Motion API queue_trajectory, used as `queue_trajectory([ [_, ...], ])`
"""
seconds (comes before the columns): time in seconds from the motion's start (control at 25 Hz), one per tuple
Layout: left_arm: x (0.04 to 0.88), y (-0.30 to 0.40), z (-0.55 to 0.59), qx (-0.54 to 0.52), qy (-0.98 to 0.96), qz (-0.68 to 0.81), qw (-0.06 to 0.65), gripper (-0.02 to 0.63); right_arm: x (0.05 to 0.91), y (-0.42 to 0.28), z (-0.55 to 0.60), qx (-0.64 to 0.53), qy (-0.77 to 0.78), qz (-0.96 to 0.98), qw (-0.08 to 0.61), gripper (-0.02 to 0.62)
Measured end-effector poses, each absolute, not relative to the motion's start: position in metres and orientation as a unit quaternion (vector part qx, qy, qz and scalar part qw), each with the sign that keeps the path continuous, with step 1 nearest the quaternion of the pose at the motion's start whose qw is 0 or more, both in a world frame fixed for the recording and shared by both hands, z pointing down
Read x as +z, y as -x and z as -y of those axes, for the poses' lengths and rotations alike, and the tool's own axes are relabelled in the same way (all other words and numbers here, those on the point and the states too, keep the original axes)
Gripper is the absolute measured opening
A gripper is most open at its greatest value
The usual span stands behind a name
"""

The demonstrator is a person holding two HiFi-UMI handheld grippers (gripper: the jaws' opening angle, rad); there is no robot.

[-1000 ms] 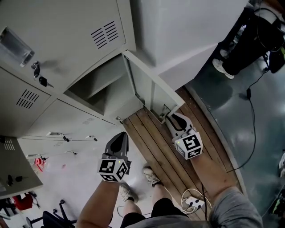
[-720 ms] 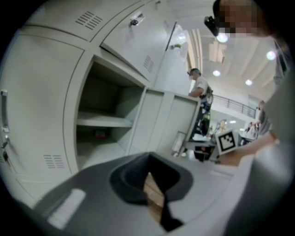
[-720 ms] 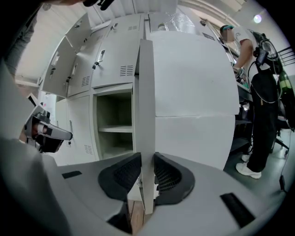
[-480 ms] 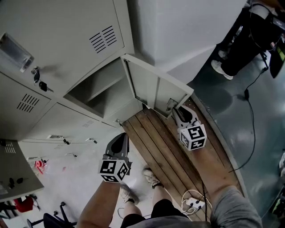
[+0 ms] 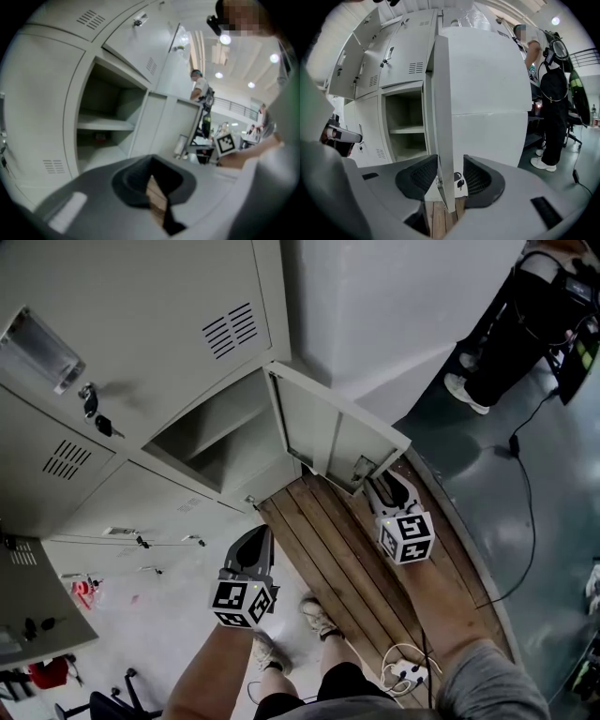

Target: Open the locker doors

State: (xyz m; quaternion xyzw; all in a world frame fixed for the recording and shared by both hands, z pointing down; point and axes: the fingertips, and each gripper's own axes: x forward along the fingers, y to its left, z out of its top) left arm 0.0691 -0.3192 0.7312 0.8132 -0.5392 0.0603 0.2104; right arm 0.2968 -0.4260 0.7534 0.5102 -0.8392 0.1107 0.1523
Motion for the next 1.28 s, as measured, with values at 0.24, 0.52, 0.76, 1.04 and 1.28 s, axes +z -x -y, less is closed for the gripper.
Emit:
queue_trajectory([
  [0.24,0.735,-0.074,0.317,0.081,-0.828,0.512,0.215,0.002,0.785,-0.296,0.375,0.162,-0.516,0.825,0.163,0.172],
  [0.52,0.722,-0.062,0.312,0.061,-0.828,0.518,0.207,0.005,0.815,-0.252,0.319,0.192,-0.462,0.843,0.197,0.172],
  [0.76,0.701,-0.041,0.299,0.049,-0.821,0.530,0.207,0.005,0.793,-0.213,0.305,0.187,-0.432,0.860,0.197,0.171],
  [1.04,0.645,-0.008,0.259,0.032,-0.814,0.546,0.193,0.005,0.725,-0.147,0.287,0.168,-0.383,0.891,0.179,0.164],
  [1.28,0.571,0.030,0.215,0.017,-0.793,0.586,0.166,0.005,0.626,-0.073,0.268,0.140,-0.301,0.932,0.147,0.139],
])
